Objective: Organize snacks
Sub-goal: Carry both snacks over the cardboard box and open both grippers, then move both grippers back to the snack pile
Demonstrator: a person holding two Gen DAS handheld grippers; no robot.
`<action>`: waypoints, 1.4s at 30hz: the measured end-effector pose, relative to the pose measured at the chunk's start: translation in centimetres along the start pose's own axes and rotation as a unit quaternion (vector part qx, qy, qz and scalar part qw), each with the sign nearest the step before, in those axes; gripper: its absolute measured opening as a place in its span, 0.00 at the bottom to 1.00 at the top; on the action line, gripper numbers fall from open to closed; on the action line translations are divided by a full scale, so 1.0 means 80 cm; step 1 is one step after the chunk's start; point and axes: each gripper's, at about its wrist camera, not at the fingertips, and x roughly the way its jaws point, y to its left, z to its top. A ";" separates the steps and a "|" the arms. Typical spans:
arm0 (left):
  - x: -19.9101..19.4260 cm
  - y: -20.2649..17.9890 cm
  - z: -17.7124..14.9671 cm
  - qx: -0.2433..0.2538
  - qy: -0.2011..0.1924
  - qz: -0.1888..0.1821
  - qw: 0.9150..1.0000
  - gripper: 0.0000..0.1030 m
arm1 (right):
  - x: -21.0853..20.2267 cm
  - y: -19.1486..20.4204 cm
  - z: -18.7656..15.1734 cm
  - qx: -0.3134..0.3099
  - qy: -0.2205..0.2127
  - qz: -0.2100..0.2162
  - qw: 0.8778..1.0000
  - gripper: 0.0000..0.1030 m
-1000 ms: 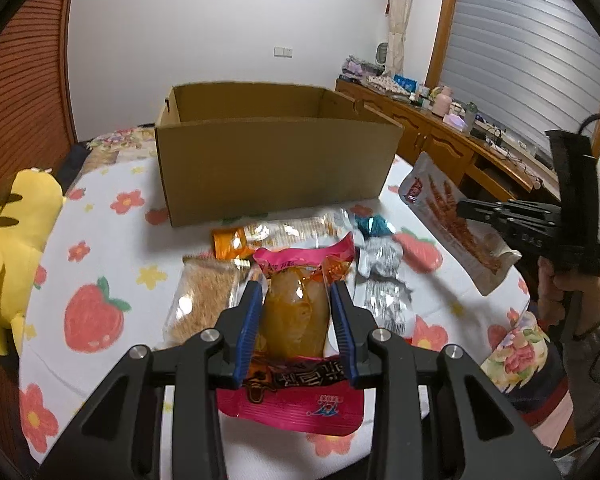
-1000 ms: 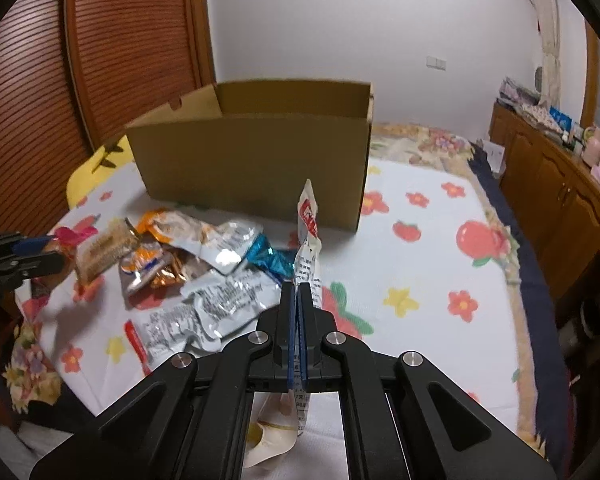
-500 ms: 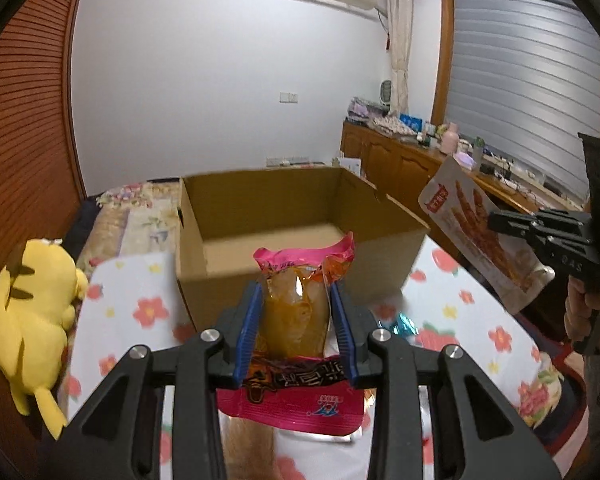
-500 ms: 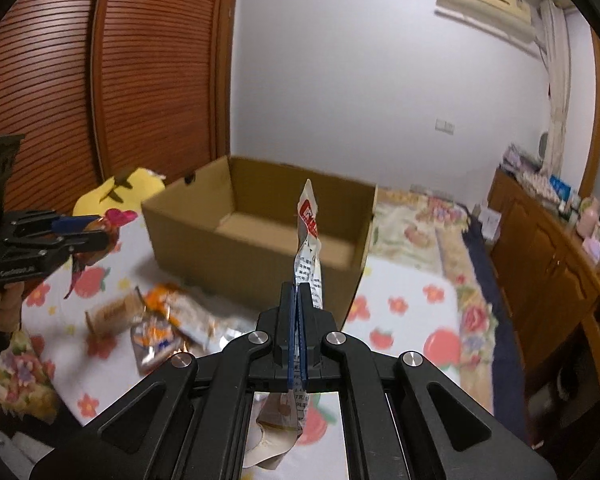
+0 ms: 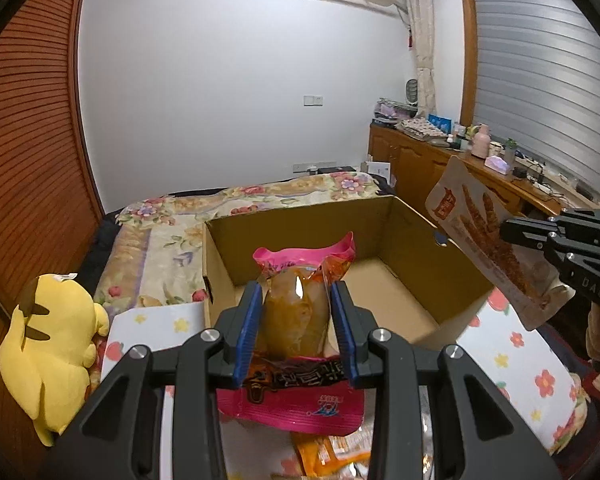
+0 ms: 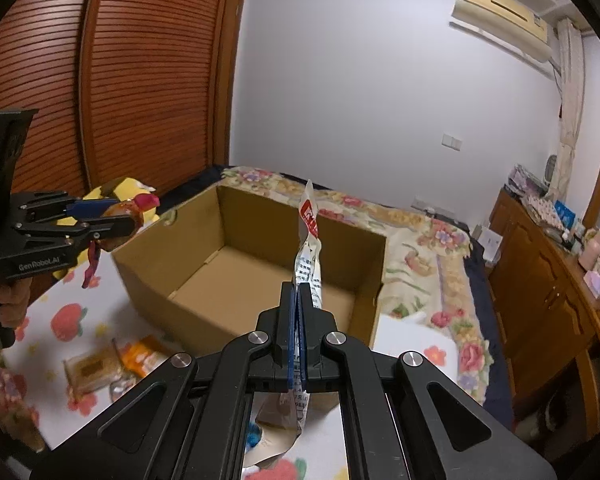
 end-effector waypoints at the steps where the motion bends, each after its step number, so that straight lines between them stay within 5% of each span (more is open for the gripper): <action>1: 0.005 0.001 0.004 -0.002 0.001 0.000 1.000 0.32 | 0.007 0.000 0.004 -0.001 0.002 -0.003 1.000 0.00; 12: 0.056 0.011 0.027 -0.024 0.017 0.005 1.000 0.32 | 0.088 -0.014 0.022 0.027 0.017 -0.017 0.999 0.00; 22: 0.074 0.001 0.025 -0.017 0.027 0.013 0.999 0.33 | 0.103 -0.014 0.021 0.044 0.016 -0.011 0.999 0.00; 25: 0.070 0.002 0.024 -0.020 0.023 0.014 0.999 0.37 | 0.105 -0.015 0.021 0.053 0.017 -0.004 0.998 0.02; 28: 0.064 0.003 0.021 -0.012 0.019 0.014 1.000 0.52 | 0.108 -0.012 0.018 0.056 0.020 0.005 0.998 0.02; 34: 0.052 -0.002 0.008 -0.002 0.017 0.010 1.000 0.54 | 0.093 -0.003 0.009 0.066 0.011 0.032 0.997 0.03; 42: 0.013 -0.010 -0.010 0.008 -0.006 -0.008 1.000 0.78 | 0.052 0.019 -0.023 0.069 -0.002 0.060 0.996 0.08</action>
